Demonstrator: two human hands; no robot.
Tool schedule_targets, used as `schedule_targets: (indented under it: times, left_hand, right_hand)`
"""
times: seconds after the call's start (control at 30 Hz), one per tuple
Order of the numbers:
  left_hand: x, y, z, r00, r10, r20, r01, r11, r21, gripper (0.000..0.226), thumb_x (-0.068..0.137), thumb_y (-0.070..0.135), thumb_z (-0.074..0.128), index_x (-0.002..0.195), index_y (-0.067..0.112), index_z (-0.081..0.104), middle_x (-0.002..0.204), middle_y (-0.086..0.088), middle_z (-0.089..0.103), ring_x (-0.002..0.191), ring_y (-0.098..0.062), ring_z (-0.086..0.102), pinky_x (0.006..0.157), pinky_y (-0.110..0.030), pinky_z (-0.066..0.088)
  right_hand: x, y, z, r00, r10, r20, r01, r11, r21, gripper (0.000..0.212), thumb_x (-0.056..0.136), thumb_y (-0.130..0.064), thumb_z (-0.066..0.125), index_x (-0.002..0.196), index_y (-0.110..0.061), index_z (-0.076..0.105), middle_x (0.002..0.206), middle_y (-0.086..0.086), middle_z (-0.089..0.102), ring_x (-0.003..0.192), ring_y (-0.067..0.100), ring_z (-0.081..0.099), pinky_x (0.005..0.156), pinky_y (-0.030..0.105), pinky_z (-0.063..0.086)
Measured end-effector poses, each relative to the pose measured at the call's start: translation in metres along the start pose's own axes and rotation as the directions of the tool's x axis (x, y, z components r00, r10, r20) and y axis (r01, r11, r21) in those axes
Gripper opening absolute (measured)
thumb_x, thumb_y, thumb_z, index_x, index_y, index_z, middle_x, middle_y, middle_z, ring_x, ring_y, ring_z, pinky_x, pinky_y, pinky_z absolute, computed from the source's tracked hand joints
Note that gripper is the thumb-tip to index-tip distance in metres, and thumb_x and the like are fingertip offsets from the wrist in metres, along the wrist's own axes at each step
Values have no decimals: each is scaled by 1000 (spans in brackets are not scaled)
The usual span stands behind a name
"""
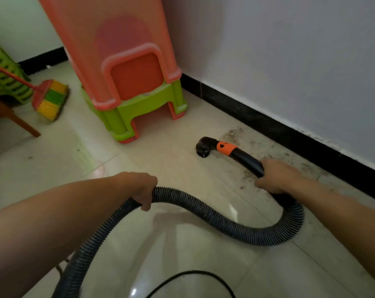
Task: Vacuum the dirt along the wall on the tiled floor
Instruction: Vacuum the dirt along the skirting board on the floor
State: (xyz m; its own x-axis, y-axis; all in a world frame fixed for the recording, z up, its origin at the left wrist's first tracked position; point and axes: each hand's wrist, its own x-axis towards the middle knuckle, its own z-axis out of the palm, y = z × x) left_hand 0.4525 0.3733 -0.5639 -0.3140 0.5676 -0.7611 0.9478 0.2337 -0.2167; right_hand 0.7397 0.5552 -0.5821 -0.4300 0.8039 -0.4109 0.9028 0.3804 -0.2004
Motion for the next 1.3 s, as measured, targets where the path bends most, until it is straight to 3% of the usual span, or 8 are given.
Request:
schedule_targets:
  times: [0.27,0.4,0.57,0.73,0.9,1.0,1.13,1.3]
  left_hand:
    - [5,21,-28,997,18,-69,-12,996,88,46,71,31,75,108,18,50,93,0,55,89,-20,60,75,-33,54]
    - [16,32,-45,993,38,-108,-33,998,47,46,70,31,76,105,18,50,93,-1,55,87,-20,59,72,-33,52]
    - [29,43,-49,992,55,-118,-54,999,8,43,70,31,76,98,21,45,92,-1,55,89,-22,61,76,-35,54]
    - [33,29,-56,988,19,-154,-32,996,-82,42,73,27,75,102,18,46,96,-3,56,91,-23,61,74,-34,52]
    - [38,32,-51,991,30,-127,-47,990,-136,43,72,25,75,105,18,48,100,-5,59,92,-24,62,79,-36,54]
    - [34,26,-59,997,32,-71,-43,987,-155,43,69,21,75,107,13,56,97,-7,64,88,-25,65,76,-37,57]
    - [33,15,-75,999,42,-17,-45,962,-271,37,73,4,69,109,3,60,80,-13,64,68,-29,64,71,-40,59]
    - [41,28,-83,996,85,-12,-86,976,-202,36,72,2,69,107,3,63,90,-17,69,69,-28,65,65,-36,56]
  right_hand:
    - [-24,-21,16,968,-199,-152,158,956,-247,36,90,-33,60,121,-19,49,103,3,64,80,19,58,66,29,45]
    - [-20,0,11,974,-8,-227,-28,987,-157,34,93,-28,58,124,-17,47,105,5,65,80,21,60,67,29,43]
    - [2,-9,-2,964,-54,-260,-8,973,-232,30,93,-25,56,122,-17,48,97,4,64,77,20,61,65,31,48]
    - [31,1,-16,956,112,-271,-138,987,-78,35,91,-30,61,120,-16,48,85,3,52,72,22,53,65,33,44]
    - [50,-1,-24,953,139,-270,-186,970,-155,37,90,-27,61,121,-15,44,73,2,43,67,22,49,64,34,39]
    - [54,0,-30,957,170,-235,-209,966,-152,39,92,-29,60,123,-14,41,79,5,47,74,26,53,66,35,42]
    - [47,34,-47,956,258,-136,-262,965,-10,37,88,-36,65,111,-13,46,84,6,55,76,25,59,67,36,48]
    - [21,83,-37,928,372,-22,-343,877,337,37,73,-12,74,103,-1,57,82,18,66,72,33,66,65,39,57]
